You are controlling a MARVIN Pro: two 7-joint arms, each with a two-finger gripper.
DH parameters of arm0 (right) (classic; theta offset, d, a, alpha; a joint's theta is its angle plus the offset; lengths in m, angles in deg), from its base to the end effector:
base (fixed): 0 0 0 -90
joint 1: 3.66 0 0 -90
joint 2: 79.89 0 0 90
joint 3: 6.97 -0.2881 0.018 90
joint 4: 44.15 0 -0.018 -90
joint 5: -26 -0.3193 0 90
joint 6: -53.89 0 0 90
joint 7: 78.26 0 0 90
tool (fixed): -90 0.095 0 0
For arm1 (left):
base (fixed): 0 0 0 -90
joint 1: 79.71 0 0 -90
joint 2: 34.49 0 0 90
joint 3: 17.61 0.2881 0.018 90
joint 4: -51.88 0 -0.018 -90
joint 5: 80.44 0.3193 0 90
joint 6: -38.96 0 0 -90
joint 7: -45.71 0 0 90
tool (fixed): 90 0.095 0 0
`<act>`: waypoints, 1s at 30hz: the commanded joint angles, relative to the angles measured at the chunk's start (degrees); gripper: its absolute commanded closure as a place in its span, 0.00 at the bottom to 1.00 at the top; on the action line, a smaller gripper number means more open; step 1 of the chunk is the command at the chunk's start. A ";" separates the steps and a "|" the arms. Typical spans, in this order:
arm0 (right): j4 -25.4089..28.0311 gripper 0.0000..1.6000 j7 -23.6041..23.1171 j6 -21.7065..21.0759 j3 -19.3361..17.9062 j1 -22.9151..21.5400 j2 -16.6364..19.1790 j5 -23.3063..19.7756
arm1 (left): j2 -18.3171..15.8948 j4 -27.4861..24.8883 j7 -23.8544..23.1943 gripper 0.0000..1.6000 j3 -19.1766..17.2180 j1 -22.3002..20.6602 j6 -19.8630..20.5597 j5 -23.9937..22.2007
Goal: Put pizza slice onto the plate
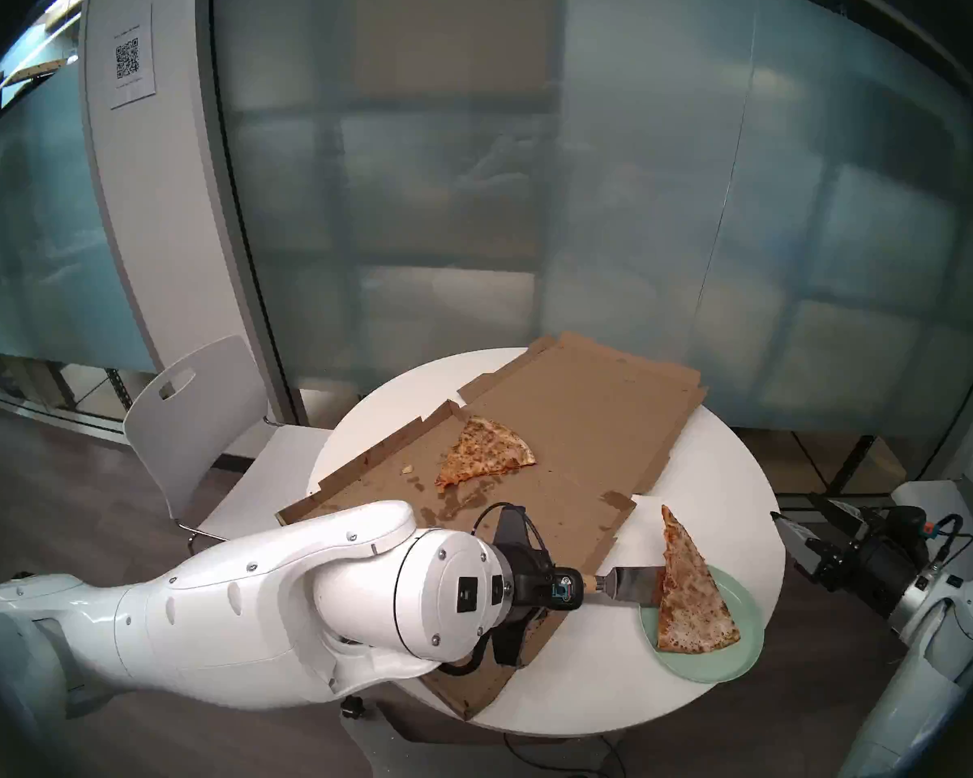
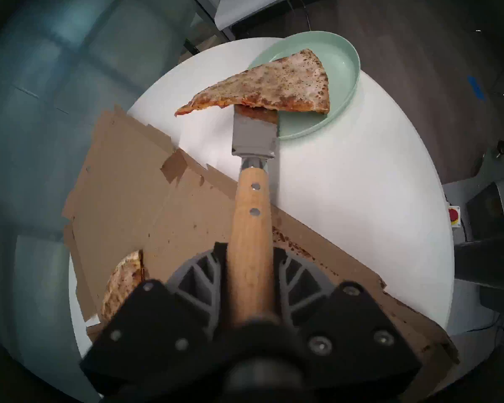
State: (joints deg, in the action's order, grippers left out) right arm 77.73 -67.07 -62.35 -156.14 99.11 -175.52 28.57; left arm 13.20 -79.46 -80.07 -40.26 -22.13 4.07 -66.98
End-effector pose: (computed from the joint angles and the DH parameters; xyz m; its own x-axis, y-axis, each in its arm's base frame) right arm 0.2023 -0.2121 -0.2079 0.2058 0.0065 0.9786 0.3093 -0.9491 -0.0587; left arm 0.2530 -0.1723 -0.2132 -0.3021 -0.8533 0.4250 -0.8574 0.0484 -0.5124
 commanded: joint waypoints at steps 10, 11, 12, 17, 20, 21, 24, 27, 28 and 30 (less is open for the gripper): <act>0.82 0.00 -0.74 0.05 -0.59 -0.07 -0.31 -1.16 | 0.00 -3.38 -2.38 1.00 2.58 -3.69 -0.10 4.59; 0.86 0.00 -0.78 0.05 -0.60 -0.04 -0.34 -1.17 | -0.11 -3.55 -2.49 1.00 2.63 -3.77 -0.10 4.89; 0.89 0.00 -0.81 0.06 -0.60 -0.01 -0.38 -1.19 | -0.19 -3.68 -2.61 1.00 2.62 -3.79 -0.10 5.17; 1.13 0.00 -0.97 0.10 -0.62 0.23 -0.64 -1.22 | -1.01 -4.11 -3.57 1.00 3.25 -4.60 -0.10 7.38; 1.19 0.00 -1.04 0.13 -0.65 0.30 -0.72 -1.22 | -1.53 -4.32 -4.45 1.00 3.60 -5.13 -0.10 8.67; 1.23 0.00 -1.07 0.13 -0.67 0.33 -0.75 -1.24 | -1.68 -4.35 -4.76 1.00 3.47 -5.10 -0.10 8.84; 1.34 0.00 -1.08 0.13 -0.72 0.35 -0.85 -1.25 | -1.92 -4.37 -5.42 1.00 3.24 -4.92 -0.10 9.40; 1.22 0.00 -1.08 0.28 -0.64 0.36 -0.91 -1.20 | -2.39 -4.49 -6.15 1.00 4.00 -5.53 -0.10 11.13; 1.21 0.00 -1.08 0.30 -0.62 0.36 -0.93 -1.18 | -2.53 -4.56 -6.43 1.00 4.08 -5.67 -0.10 11.50; 1.23 0.00 -1.08 0.29 -0.54 0.36 -1.01 -1.17 | -2.78 -4.62 -7.02 1.00 4.00 -5.82 -0.10 11.85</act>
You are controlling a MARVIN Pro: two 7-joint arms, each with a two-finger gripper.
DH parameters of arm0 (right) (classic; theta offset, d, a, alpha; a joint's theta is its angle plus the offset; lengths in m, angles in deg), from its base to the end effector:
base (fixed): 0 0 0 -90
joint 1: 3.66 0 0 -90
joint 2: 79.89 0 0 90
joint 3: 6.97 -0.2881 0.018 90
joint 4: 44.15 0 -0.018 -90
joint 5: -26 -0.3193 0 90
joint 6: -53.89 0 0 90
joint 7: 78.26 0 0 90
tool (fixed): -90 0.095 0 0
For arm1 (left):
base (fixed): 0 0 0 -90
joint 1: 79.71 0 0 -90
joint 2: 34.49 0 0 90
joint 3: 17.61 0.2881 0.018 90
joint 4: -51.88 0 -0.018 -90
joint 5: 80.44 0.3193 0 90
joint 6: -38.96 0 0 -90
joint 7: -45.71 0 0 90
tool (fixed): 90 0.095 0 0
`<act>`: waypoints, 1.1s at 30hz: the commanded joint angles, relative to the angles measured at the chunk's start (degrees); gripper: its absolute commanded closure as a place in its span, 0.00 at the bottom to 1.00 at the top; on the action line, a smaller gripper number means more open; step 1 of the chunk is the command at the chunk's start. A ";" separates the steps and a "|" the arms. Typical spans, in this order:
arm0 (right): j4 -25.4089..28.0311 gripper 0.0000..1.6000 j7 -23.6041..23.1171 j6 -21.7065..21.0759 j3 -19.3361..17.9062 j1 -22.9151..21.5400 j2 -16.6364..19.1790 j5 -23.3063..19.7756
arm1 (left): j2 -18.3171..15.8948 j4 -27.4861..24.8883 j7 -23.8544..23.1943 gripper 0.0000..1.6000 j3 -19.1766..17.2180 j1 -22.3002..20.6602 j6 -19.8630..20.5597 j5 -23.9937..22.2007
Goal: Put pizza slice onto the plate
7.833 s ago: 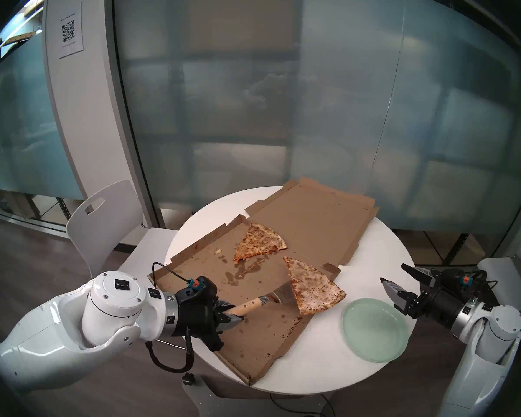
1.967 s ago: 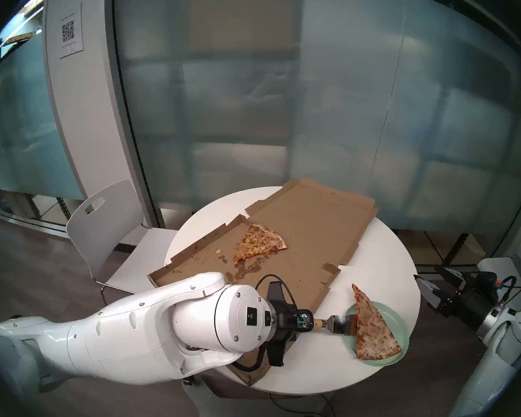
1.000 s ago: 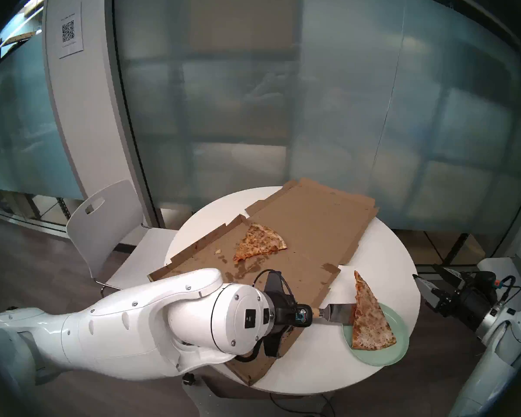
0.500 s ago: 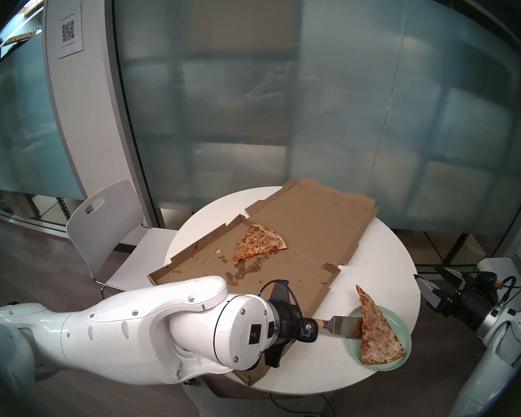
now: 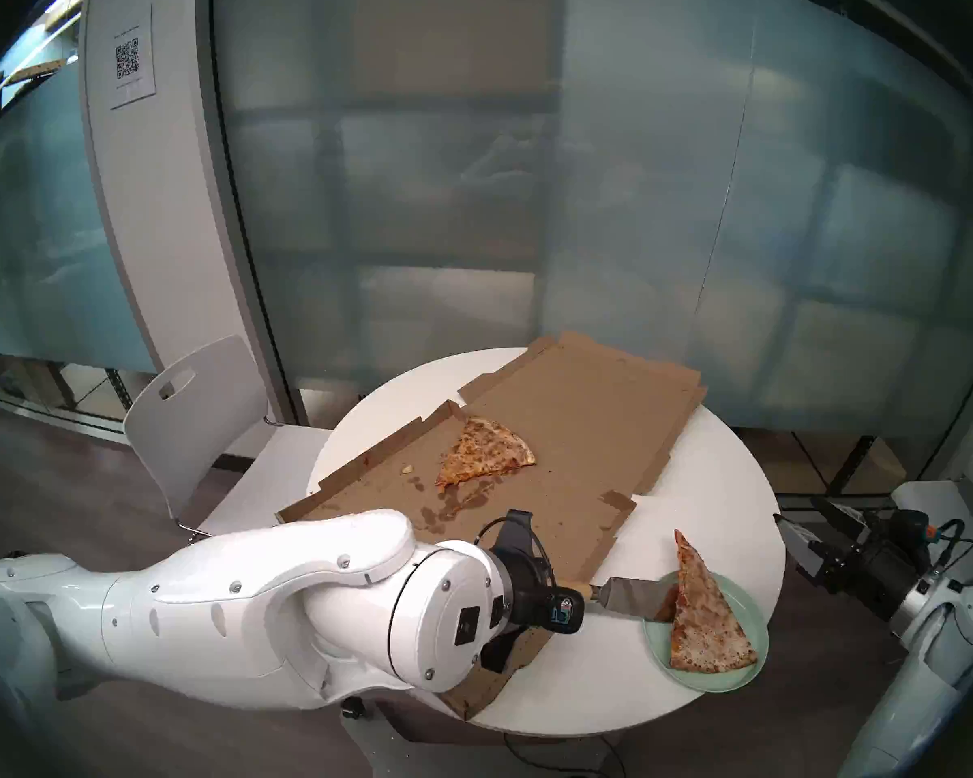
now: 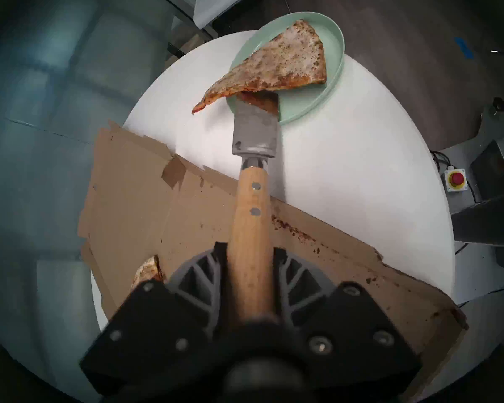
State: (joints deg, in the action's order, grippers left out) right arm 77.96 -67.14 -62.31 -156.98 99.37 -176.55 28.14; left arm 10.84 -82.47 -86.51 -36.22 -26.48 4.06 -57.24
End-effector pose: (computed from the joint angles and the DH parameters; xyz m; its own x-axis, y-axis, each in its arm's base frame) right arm 0.1971 -0.2119 -0.2102 0.2037 -0.0104 0.9790 0.2964 -0.9524 -0.0718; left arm 0.2465 -0.1647 -0.2043 -0.4018 -0.8661 0.2975 -0.7902 0.1637 -0.5906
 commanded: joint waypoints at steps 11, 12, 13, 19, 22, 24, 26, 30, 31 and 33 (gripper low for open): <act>1.06 0.00 -0.87 0.41 0.72 0.09 -0.23 -0.47 | -1.56 -2.13 -4.03 1.00 1.07 -2.79 -0.09 6.14; 1.07 0.00 -0.86 0.42 0.74 0.08 -0.24 -0.46 | -1.67 -2.10 -4.14 1.00 1.18 -2.82 -0.09 6.37; 1.09 0.00 -0.86 0.43 0.76 0.07 -0.25 -0.47 | -1.77 -2.02 -4.61 1.00 1.19 -2.85 -0.09 6.62; 1.34 0.00 -0.80 0.17 0.81 -0.13 -0.14 -0.46 | -2.47 -1.25 -5.75 1.00 2.33 -3.18 -0.09 8.38; 1.25 0.00 -0.77 0.11 0.79 -0.19 0.00 -0.43 | -2.43 -1.18 -6.25 1.00 2.44 -3.39 -0.09 8.96; 1.19 0.00 -0.77 0.06 0.78 -0.23 0.07 -0.44 | -2.41 -1.14 -6.59 1.00 2.27 -3.51 -0.09 9.06; 1.12 0.00 -0.77 0.02 0.79 -0.26 0.13 -0.46 | -2.41 -1.12 -7.24 1.00 2.29 -4.00 -0.09 9.54; 1.07 0.00 -0.79 -0.04 0.85 -0.28 0.22 -0.47 | -2.81 -1.40 -8.12 1.00 1.93 -4.40 -0.09 9.86; 1.07 0.00 -0.77 -0.06 0.87 -0.29 0.23 -0.47 | -2.98 -1.38 -8.07 1.00 1.92 -4.41 -0.09 9.93; 1.06 0.00 -0.75 -0.08 0.93 -0.29 0.25 -0.48 | -3.36 -1.28 -8.12 1.00 1.61 -4.31 -0.09 9.87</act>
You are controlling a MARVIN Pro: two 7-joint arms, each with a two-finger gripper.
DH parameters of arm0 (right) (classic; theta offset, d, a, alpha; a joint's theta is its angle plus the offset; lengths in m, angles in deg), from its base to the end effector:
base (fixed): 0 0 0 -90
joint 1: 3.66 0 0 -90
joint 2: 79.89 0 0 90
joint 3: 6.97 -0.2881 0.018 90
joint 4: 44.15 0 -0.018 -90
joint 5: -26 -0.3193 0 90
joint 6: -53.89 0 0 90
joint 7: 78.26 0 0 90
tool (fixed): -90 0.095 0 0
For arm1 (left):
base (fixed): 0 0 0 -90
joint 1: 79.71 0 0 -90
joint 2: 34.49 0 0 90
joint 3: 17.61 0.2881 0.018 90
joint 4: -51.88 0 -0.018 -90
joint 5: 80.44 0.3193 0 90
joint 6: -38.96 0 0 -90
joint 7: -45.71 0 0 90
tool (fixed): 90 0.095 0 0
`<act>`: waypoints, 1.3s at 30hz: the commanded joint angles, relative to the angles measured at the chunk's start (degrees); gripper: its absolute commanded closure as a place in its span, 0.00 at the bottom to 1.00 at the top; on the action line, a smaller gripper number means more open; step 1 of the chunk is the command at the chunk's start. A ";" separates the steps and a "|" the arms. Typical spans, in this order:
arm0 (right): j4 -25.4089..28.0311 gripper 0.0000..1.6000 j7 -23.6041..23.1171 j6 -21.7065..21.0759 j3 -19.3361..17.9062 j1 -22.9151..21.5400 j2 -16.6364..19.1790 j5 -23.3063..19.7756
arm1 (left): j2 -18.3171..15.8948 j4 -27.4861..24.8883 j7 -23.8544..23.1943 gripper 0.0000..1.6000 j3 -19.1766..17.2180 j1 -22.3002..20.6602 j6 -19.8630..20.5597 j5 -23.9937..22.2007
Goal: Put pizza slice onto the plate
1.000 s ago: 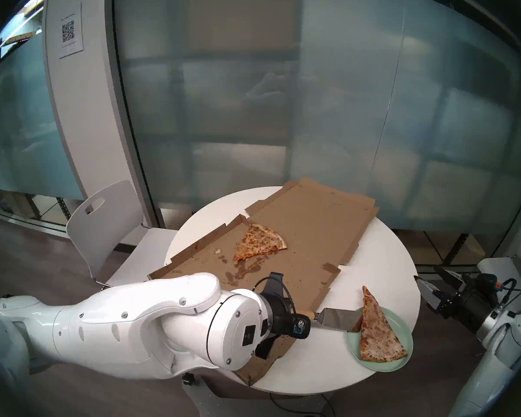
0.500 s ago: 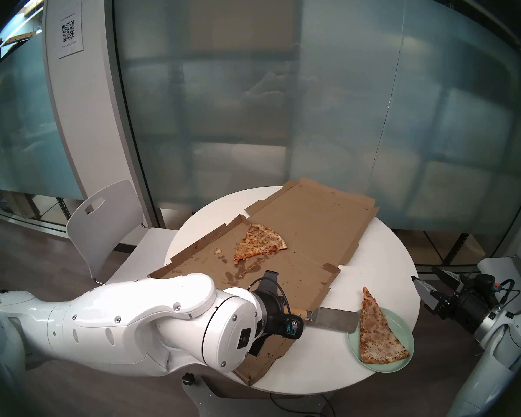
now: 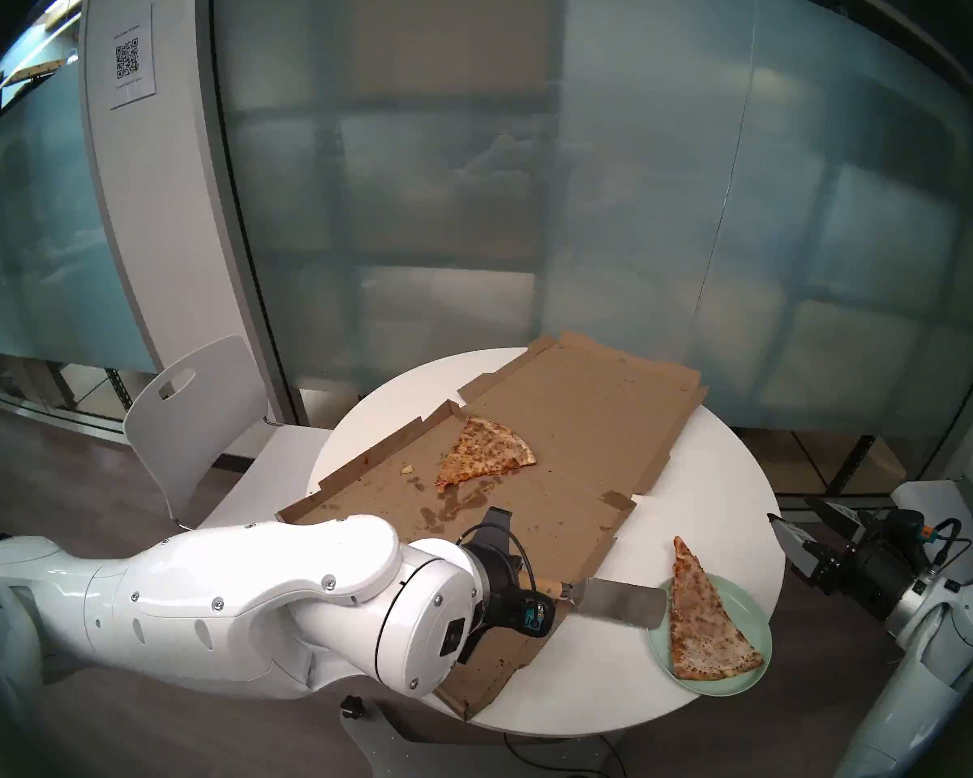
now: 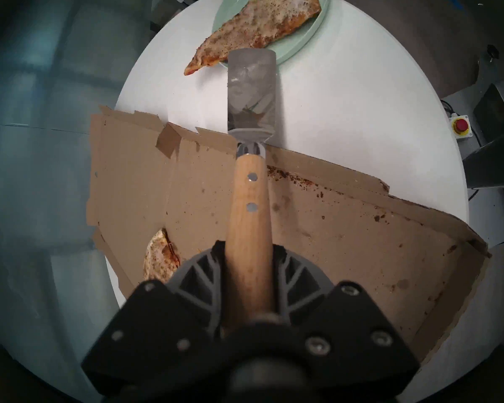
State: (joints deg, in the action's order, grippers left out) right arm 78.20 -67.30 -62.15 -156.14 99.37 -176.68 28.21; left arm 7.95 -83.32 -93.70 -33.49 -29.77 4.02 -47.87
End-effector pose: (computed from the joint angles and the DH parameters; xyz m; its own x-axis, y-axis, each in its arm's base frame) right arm 0.2002 -0.2075 -0.2097 0.1997 -0.0064 0.9798 0.3129 -0.9472 -0.0699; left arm 0.2515 -0.1473 -0.2053 -0.4306 -0.8898 0.1512 -0.7415 0.2532 -0.6214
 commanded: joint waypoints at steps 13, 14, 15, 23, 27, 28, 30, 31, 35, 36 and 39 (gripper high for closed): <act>0.78 0.00 -0.23 -0.11 0.67 -0.17 0.27 -0.39 | -4.42 -1.03 0.07 1.00 -2.74 0.52 -0.06 -0.75; 0.87 0.00 -0.23 -0.14 0.67 -0.14 0.23 -0.40 | -4.72 -1.26 0.13 1.00 -2.90 0.63 -0.06 -0.90; 0.97 0.00 -0.25 -0.17 0.68 -0.10 0.18 -0.43 | -5.05 -1.53 0.24 1.00 -3.24 0.88 -0.06 -1.27; 1.57 0.00 -0.47 -0.18 0.86 0.60 -0.14 -0.57 | -7.66 -4.80 1.87 1.00 -6.81 1.71 -0.06 -3.32; 1.63 0.00 -1.32 -0.64 1.09 1.41 -0.10 -0.51 | -7.04 -4.80 1.62 1.00 -8.99 1.77 -0.06 -5.53; 1.70 0.00 -1.47 -0.47 1.15 1.78 -0.13 -0.50 | -6.98 -4.80 1.55 1.00 -9.53 1.96 -0.06 -6.15; 1.58 0.00 -1.69 -0.41 1.14 2.33 -0.08 -0.62 | -7.01 -4.80 1.59 1.00 -10.52 2.51 -0.06 -7.55; 1.52 0.00 -1.71 -0.36 1.06 2.47 -0.07 -0.66 | -7.27 -4.80 1.74 1.00 -11.03 2.97 -0.06 -8.16; 1.57 0.00 -2.64 -0.84 0.61 3.62 0.91 -1.32 | -10.01 -4.80 3.14 1.00 -13.75 5.45 -0.06 -10.85; 1.74 0.00 -2.74 -0.91 0.34 3.91 0.98 -1.55 | -10.81 -4.80 3.42 1.00 -14.37 5.95 -0.06 -11.54; 1.72 0.00 -3.25 -0.08 0.00 5.34 1.76 -1.58 | -13.52 -4.80 4.01 1.00 -16.55 7.79 -0.06 -13.97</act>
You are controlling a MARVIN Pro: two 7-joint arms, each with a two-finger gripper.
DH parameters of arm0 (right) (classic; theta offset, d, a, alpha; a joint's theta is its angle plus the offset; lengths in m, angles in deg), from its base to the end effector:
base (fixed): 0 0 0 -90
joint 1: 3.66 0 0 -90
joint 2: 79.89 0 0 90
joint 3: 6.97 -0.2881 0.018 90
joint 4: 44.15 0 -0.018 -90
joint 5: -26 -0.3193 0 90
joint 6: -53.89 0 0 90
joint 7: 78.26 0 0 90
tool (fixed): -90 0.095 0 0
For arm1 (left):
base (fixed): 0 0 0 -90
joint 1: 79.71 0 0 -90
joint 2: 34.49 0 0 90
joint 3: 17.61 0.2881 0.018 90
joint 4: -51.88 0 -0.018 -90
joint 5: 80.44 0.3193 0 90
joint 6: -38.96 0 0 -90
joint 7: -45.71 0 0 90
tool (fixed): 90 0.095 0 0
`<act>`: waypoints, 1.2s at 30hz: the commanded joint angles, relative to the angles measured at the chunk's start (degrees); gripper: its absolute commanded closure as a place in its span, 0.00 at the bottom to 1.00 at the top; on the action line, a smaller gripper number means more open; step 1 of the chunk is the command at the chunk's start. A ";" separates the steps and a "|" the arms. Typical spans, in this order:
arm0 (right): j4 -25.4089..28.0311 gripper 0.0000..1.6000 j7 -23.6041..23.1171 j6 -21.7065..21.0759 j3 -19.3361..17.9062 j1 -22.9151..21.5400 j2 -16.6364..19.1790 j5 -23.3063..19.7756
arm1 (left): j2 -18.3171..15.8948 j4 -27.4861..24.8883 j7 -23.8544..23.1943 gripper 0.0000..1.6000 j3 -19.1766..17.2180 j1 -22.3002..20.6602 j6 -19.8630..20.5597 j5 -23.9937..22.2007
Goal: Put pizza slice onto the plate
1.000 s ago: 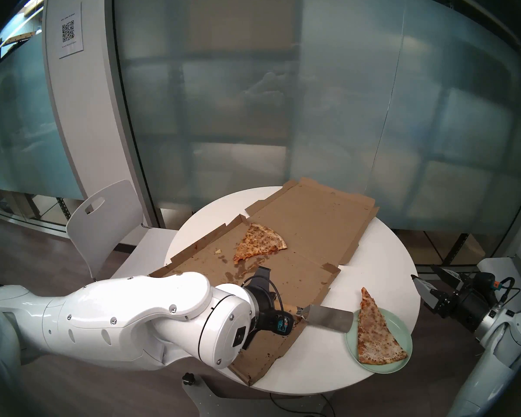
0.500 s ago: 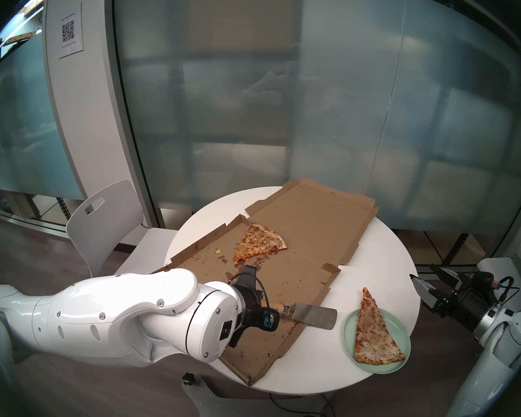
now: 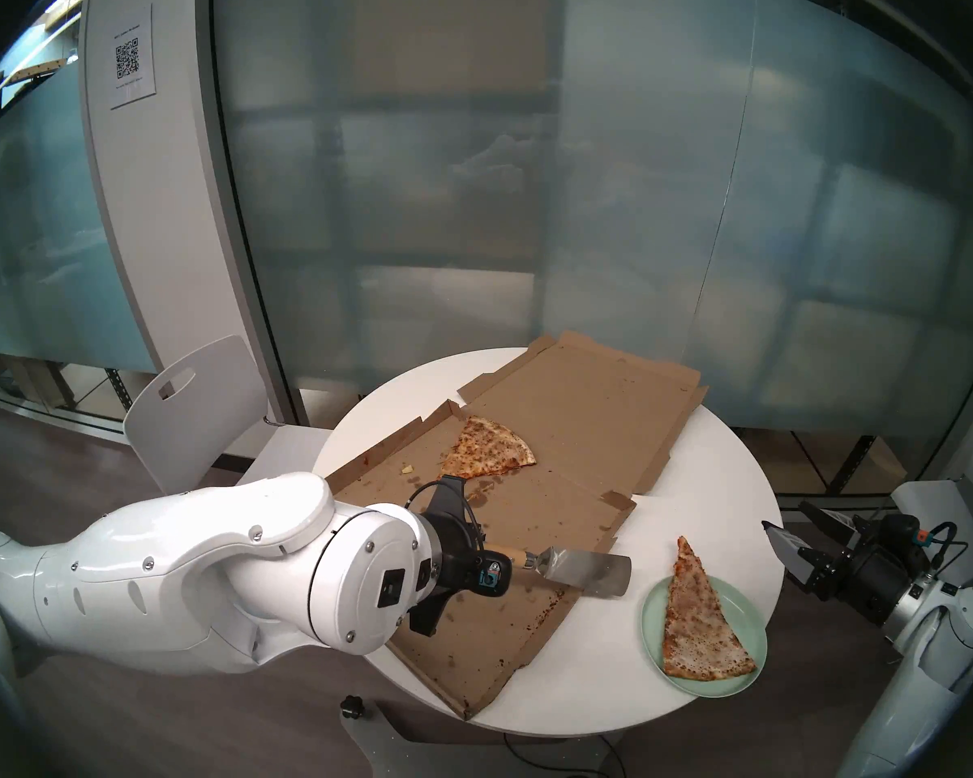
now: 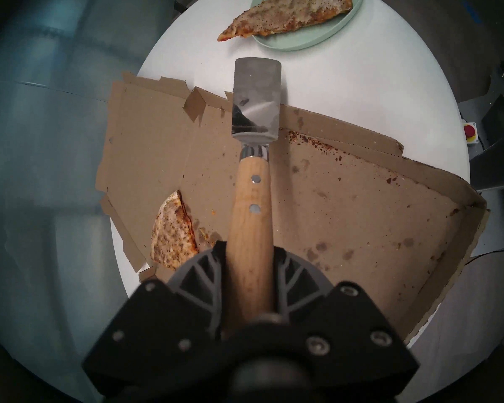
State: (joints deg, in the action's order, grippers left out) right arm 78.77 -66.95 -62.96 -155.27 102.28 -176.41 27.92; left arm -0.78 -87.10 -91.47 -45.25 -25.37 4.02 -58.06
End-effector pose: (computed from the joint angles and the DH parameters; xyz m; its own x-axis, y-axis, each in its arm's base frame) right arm 0.1932 -0.2039 -0.2158 0.2457 -0.0081 0.9693 0.3189 -0.9436 -0.0887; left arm 0.2642 -0.1028 -0.1789 -0.3088 -0.9278 0.2092 -0.7880 0.1264 -0.6025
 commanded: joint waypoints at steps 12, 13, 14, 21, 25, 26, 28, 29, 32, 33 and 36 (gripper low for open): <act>0.96 0.00 -4.73 3.09 -2.00 6.74 1.67 -1.64 | -11.35 -1.01 5.33 1.00 -12.70 8.24 -0.06 -13.18; 0.94 0.00 -4.82 3.26 -2.04 6.96 1.67 -1.71 | -11.90 -1.01 5.64 1.00 -13.35 8.68 -0.06 -14.07; 0.94 0.00 -4.82 3.35 -2.04 7.11 1.63 -1.70 | -12.31 -1.01 5.91 1.00 -13.91 9.05 -0.06 -14.85; 0.98 0.00 -5.10 4.01 -1.99 8.00 1.47 -1.84 | -15.65 -1.01 8.25 1.00 -17.44 12.02 -0.06 -20.20; 1.09 0.00 -5.22 4.30 -1.83 8.32 1.41 -1.91 | -16.91 -1.01 10.06 1.00 -18.89 13.48 -0.06 -22.55; 1.09 0.00 -5.22 4.30 -1.83 8.32 1.41 -1.91 | -16.91 -1.01 10.06 1.00 -18.89 13.48 -0.06 -22.55; 1.13 0.00 -5.27 4.53 -1.66 8.50 1.44 -1.96 | -17.88 -1.01 11.68 1.00 -20.19 14.49 -0.06 -24.62; 1.15 0.00 -5.30 4.60 -1.58 8.55 1.46 -1.99 | -18.21 -1.01 12.17 1.00 -20.58 14.87 -0.06 -25.32; 1.22 0.00 -5.36 4.75 -1.29 8.63 1.50 -2.05 | -18.88 -1.01 13.62 1.00 -21.43 16.03 -0.06 -27.31; 1.22 0.00 -5.36 4.75 -1.29 8.63 1.50 -2.05 | -18.88 -1.01 13.62 1.00 -21.43 16.03 -0.06 -27.31; 1.29 0.00 -5.46 4.89 -1.05 8.73 1.56 -2.12 | -19.47 -1.01 15.30 1.00 -22.07 17.32 -0.06 -29.16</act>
State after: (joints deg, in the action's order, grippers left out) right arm 79.02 -71.25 -58.23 -156.59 111.03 -174.94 26.74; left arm -18.25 -87.32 -79.11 -65.04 -10.44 4.03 -84.53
